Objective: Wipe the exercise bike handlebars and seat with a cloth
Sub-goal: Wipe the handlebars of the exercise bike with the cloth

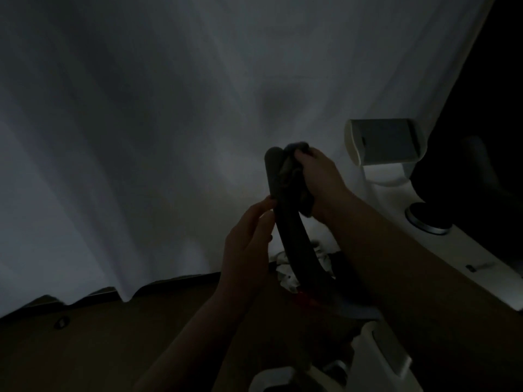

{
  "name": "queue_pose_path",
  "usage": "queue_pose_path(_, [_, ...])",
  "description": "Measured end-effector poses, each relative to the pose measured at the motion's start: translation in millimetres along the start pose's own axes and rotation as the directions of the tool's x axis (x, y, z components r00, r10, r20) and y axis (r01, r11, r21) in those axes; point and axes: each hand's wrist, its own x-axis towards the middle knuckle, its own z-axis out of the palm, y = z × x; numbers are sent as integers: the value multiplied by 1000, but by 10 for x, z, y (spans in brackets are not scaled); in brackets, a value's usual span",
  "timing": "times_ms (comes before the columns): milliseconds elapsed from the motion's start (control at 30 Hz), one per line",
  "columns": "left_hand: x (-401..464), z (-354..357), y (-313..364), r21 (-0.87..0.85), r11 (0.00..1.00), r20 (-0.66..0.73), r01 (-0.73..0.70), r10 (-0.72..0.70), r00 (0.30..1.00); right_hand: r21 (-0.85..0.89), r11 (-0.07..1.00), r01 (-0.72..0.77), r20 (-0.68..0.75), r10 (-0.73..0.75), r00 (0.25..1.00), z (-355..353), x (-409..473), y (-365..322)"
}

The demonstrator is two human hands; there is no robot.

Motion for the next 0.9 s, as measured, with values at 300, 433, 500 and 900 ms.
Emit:
queue_pose_path(300, [67, 23, -1, -165, 983, -79, 82, -96, 992, -492, 762, 421, 83, -440, 894, -12, 20, 6])
queue_pose_path(433, [158, -76, -12, -354, 905, -48, 237, -270, 962, -692, 304, 654, 365, -634, 681, 63, -67, 276])
queue_pose_path(500, [205, -138, -26, -385, 886, -44, 257, -296, 954, -719, 75, 691, 510, -618, 598, -62, -97, 304])
queue_pose_path(900, [225, -131, 1, -207, 953, 14, 219, -221, 975, -655, -64, 753, 679, -487, 549, 17, -135, 397])
